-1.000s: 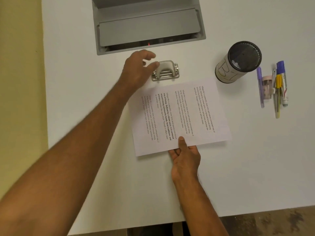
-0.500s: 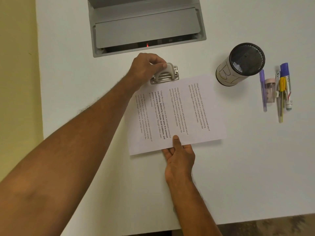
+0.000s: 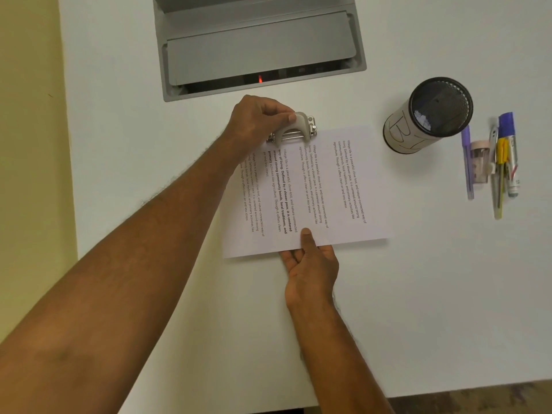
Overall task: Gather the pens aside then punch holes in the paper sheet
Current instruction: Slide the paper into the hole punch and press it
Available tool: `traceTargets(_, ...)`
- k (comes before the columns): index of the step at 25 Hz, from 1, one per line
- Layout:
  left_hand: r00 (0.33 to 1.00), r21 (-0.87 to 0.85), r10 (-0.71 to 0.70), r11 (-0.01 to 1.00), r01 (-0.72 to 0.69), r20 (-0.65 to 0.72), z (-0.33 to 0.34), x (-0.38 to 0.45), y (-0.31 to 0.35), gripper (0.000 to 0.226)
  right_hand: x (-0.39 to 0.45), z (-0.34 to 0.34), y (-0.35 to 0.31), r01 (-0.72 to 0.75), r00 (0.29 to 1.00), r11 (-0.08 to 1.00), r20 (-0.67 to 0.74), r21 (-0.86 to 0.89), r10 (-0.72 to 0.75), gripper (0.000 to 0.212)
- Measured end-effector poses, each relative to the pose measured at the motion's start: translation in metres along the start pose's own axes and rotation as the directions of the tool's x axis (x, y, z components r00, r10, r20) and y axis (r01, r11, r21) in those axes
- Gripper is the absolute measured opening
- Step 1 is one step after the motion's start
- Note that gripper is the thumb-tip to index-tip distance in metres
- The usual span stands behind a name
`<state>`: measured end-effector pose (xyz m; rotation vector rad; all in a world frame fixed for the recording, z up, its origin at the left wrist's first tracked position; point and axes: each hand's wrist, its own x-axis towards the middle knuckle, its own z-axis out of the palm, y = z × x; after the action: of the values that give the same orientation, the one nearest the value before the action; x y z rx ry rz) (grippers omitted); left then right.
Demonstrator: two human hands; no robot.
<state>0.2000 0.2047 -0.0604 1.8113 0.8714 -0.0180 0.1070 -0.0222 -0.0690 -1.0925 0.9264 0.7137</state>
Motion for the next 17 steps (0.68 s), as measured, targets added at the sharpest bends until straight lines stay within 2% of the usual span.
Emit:
traceTargets(11, 1.0, -0.009, -0.012, 1.0, 0.013, 0.025, -0.0016, 0.0035, -0.003, 0.02, 0.0042, 0.0076, 0.0026, 0.004, 1.0, 1.0, -0.014, -0.026, -0.004, 0.029)
traceTargets(17, 0.997, 0.002, -0.057, 0.998, 0.057, 0.05, -0.0024, 0.0056, 0.0028, 0.022, 0.0048, 0.0087, 0.0016, 0.014, 1.0, 0.999, -0.023, -0.031, -0.015, 0.021)
